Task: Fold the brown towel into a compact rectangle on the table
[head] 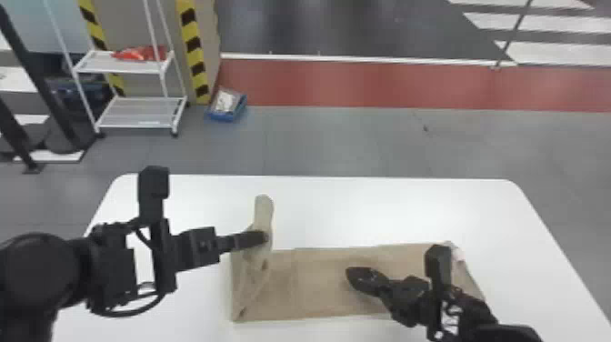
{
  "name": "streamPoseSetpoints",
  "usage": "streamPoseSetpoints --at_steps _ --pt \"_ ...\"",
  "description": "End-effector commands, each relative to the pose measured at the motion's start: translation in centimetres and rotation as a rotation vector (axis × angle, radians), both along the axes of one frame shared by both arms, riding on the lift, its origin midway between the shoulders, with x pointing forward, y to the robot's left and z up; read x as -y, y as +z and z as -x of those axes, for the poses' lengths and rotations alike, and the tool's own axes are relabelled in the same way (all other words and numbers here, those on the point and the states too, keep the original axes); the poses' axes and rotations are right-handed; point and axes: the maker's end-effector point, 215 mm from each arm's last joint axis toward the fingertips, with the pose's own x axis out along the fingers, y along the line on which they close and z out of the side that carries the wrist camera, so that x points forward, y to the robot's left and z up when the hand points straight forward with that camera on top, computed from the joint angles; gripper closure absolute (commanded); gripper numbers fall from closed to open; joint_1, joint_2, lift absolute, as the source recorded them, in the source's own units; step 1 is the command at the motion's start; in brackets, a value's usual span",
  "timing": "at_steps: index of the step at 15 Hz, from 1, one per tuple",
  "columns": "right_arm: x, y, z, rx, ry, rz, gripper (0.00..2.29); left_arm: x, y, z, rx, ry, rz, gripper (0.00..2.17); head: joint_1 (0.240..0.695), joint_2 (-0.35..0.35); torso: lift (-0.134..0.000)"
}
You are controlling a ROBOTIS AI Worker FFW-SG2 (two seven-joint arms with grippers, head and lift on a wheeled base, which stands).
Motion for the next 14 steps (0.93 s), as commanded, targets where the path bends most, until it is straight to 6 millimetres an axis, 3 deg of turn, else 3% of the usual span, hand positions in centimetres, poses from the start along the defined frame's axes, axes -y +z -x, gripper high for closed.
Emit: streamPoseSetpoints --at_steps 1,4,8,11,14 --pt "-0.1 -0.1 0.0 0.003 -0.001 0.002 1.29 2.0 0.9 0.3 0.01 -0.028 0.037 1.79 0.695 -0.063 0.0" --pt "0.9 0.3 0.2 0.04 -0.026 -0.004 1.29 4.9 1.5 -1.0 0.059 -0.016 0.035 1.79 0.695 -0.094 0.0" --pt "5.9 2.4 0.6 0.136 -0.13 -0.062 1.29 9.7 1.4 -1.4 0.093 -0.037 0.016 1.79 0.695 -0.153 0.0" --pt "11.2 4.1 1.2 0.196 -0.21 -0.098 1.29 13.4 -1.7 -0.7 0.089 -0.067 -0.063 1.79 0.695 -0.262 0.0" --pt "15.0 4.7 1.7 0.241 -0.264 -0.095 1.29 16.1 -3.1 -1.9 0.164 -0.041 -0.127 1.79 0.695 -0.346 0.0"
